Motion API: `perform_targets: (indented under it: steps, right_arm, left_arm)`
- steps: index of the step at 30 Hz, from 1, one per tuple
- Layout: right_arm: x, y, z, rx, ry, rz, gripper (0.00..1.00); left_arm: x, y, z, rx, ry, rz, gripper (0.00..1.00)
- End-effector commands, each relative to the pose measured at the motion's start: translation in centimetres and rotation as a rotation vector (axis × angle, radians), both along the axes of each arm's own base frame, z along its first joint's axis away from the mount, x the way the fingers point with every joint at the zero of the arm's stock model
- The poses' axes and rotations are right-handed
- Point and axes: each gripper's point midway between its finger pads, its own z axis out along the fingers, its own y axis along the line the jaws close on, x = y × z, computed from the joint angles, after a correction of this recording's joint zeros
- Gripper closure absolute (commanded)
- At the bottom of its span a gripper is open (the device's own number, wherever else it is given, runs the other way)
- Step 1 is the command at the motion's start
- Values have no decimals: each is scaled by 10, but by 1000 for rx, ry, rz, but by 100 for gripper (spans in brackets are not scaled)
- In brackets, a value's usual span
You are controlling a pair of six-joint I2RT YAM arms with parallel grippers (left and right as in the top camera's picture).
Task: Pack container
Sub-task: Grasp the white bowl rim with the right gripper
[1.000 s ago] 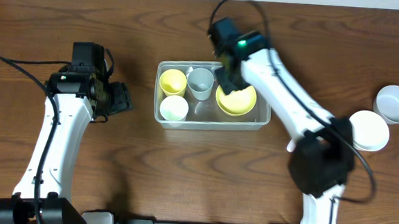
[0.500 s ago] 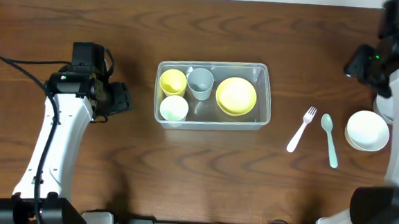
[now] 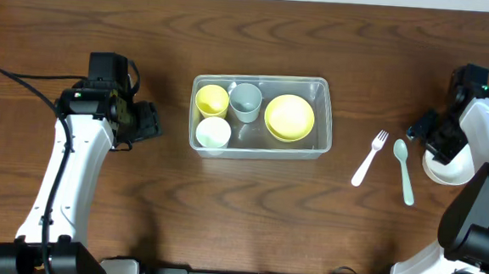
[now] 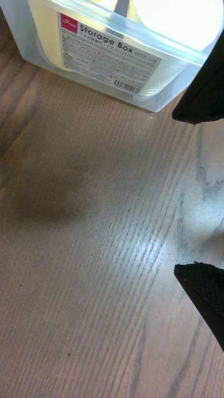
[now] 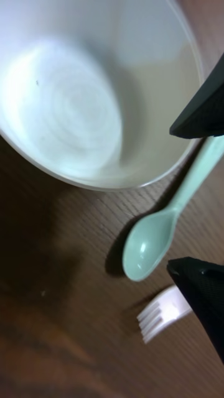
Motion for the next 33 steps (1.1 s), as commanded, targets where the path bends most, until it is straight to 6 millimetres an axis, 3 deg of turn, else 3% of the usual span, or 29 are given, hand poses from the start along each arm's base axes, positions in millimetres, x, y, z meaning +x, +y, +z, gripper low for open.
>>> perform_targets:
  steps: [1,10,16,33]
  right_arm:
    - [-4,0,-15,4,25,22,37]
    - [-3,-12,-20,-59,42,73,39]
    - [0,-17,-20,-89,37,91,70]
    - [-4,-16,-28,-89,40,91,85]
  left_arm:
    - [4,2,6,5,-13,-7,27]
    - [3,2,6,5,-11,-6,28]
    - [3,2,6,5,-9,-6,28]
    - [2,2,5,5,-5,-7,28]
